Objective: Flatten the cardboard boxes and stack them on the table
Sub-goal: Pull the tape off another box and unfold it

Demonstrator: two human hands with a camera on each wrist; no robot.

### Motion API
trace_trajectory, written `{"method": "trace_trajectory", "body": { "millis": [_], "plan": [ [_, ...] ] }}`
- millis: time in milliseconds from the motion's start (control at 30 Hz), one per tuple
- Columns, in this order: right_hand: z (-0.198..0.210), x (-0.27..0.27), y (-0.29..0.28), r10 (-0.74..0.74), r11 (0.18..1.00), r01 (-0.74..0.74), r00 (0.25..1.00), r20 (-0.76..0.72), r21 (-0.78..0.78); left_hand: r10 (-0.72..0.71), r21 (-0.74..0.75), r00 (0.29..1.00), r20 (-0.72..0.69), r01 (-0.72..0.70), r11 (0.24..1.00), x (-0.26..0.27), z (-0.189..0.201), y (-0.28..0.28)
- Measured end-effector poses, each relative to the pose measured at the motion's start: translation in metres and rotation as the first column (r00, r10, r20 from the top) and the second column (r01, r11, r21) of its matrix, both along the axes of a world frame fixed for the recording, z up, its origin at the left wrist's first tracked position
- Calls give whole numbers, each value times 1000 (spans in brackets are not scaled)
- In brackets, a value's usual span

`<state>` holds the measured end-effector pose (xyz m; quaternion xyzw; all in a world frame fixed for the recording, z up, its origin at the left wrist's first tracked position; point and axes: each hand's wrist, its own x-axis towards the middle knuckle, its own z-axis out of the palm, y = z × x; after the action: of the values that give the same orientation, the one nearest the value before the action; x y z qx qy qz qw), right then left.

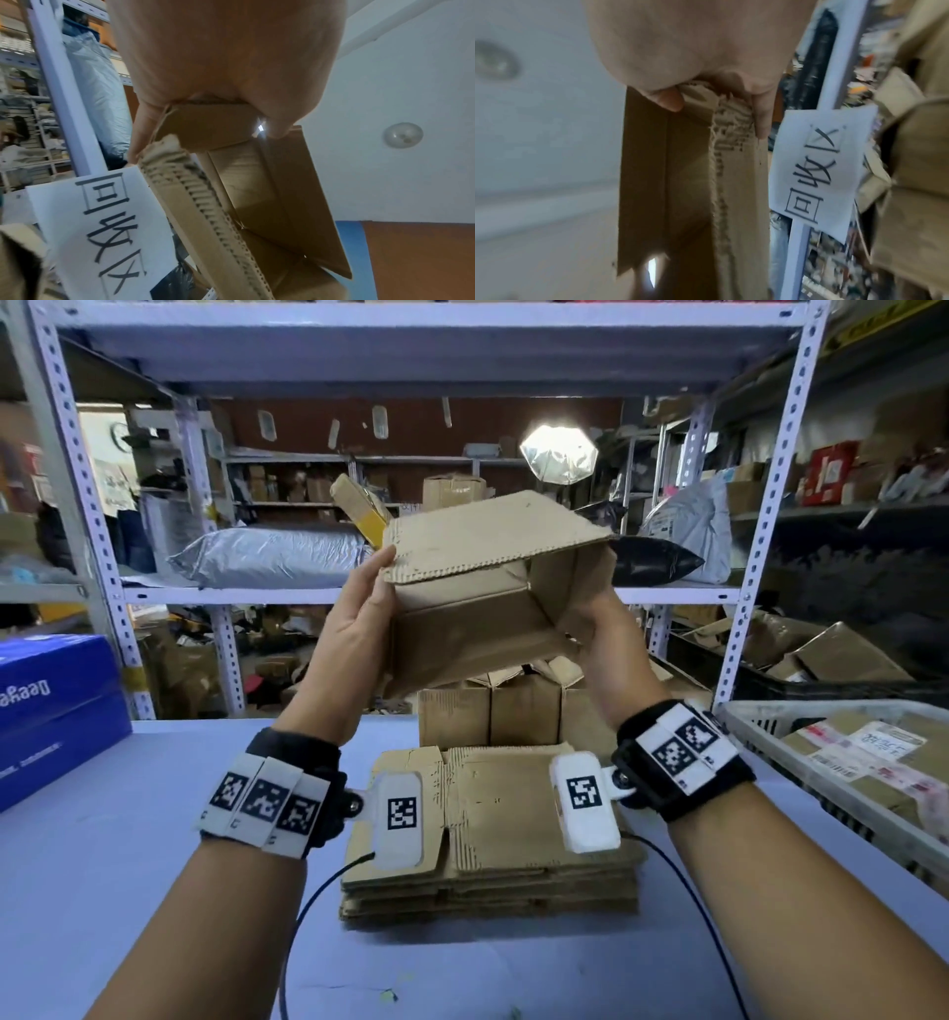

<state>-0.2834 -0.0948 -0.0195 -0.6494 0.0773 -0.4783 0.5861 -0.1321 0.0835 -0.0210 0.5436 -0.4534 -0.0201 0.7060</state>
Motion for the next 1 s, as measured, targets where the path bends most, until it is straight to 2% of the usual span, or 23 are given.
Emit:
{"method": "trace_trajectory", "body": {
  "millis": [67,100,167,267,300,333,400,433,533,600,667,733,800,900,1000],
  "plan": [
    [-11,-3,0,107,984,-113,993,52,135,-6,13,1000,25,5,1000,3,-7,3],
    [-17,-4,-2,221,950,-241,968,119,200,-12,25,999,49,11,1000,4,-11,5],
    [-25,-6,-4,451,814,-516,850,271,266,5,56,992,125,-12,998,7,-17,6],
    [-33,-6,-14,608,619,-719,694,385,317,52,113,958,283,-87,990,11,-24,6],
    [-36,-7,-17,616,580,-735,678,401,351,54,137,948,312,-102,985,12,-26,6],
    [-39,-7,-20,598,580,-717,697,396,386,50,163,944,325,-108,981,12,-29,6],
    [-47,-8,-27,499,657,-620,784,369,429,48,199,951,307,-113,974,13,-35,3],
    [-51,-9,-30,466,670,-592,805,367,449,75,207,953,293,-140,968,14,-38,1],
    [-58,-12,-34,424,619,-609,791,442,496,186,277,955,233,-248,928,15,-42,-4],
    [-63,-15,-33,398,583,-638,764,508,503,144,306,987,68,-158,939,14,-44,-6],
    [-67,-17,-33,392,565,-653,750,532,505,72,245,988,-138,-37,969,14,-46,-8],
    [-73,-19,-35,362,551,-643,758,542,532,93,210,972,-215,-47,977,17,-46,-7],
    [-77,-20,-37,348,535,-628,773,530,565,138,238,959,-249,-77,968,24,-47,-6],
    [-81,-23,-40,330,574,-507,862,385,643,173,282,949,-264,-95,955,39,-50,-1],
    [-84,-31,-44,299,730,-273,952,66,627,161,319,960,-230,-82,944,51,-52,10]
  ]
}}
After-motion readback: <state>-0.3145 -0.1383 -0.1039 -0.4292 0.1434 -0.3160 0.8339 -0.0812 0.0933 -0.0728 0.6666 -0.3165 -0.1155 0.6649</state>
